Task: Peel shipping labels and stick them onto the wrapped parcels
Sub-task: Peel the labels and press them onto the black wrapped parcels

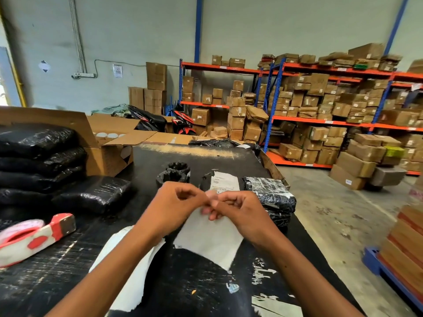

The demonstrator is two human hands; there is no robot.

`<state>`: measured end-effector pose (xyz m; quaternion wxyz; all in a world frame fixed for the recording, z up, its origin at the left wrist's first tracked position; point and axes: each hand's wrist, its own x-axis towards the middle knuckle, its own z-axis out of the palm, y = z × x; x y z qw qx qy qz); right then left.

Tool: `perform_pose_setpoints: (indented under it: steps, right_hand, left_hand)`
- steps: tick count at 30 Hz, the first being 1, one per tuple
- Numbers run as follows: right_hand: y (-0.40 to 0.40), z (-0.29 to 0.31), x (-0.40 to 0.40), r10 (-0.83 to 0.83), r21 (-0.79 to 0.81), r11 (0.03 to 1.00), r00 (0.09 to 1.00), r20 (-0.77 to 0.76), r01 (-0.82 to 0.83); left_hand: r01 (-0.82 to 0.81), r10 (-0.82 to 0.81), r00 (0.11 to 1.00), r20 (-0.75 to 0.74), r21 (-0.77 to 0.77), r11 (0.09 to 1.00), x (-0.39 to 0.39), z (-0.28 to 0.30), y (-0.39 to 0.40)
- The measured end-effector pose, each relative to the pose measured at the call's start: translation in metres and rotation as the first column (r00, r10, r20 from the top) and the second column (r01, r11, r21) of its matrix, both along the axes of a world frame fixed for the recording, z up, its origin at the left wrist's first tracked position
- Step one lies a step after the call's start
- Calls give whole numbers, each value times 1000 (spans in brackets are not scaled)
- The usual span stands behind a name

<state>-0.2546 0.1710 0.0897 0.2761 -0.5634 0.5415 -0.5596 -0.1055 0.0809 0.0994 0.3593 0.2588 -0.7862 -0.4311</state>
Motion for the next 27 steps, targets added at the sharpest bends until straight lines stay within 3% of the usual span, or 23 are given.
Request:
perform_pose_setpoints:
  steps: [3,5,7,9,12,16,20,22,24,27]
  right_hand:
    - [0,0,-4,-5,3,1000,1000,25,5]
    - [1,1,-9,-32,6,999,997,72,32]
    - [0,2,-17,-45,8,999,967,250,44]
    - [1,4,-30,-9,-28,999,854,519,27]
    - [5,9,-51,38,-132,987,677,735,88]
    - [5,25,-88,50,-201,951,524,850,236]
    - [3,34,-135,5,-223,863,435,900,453]
    - [-2,33,-152,-117,-192,851,532,839,489]
    - [-12,24,-153,-250,-111,903,718,650,414]
    - [-27,2,-131,-196,90,980,917,348,176]
  left_hand:
    - [-52,51,999,-16,-13,999,-11,-1,0]
    - [-51,62,995,-75,133,990,-20,-4,-4]
    - [-99,132,986,-106,270,958,-28,-6,-11]
    - [-167,214,971,-103,347,923,-33,-11,-22]
    - [-278,342,933,-107,388,879,-36,-23,-43]
    - [-373,460,881,-114,431,822,-30,-43,-64]
    - [-485,547,827,-130,325,812,-24,-57,-64]
    - [-498,585,783,-210,351,793,-21,-59,-62]
    - [-511,608,752,-255,357,782,-18,-56,-60]
    - [-528,598,748,-286,288,799,-15,-47,-53]
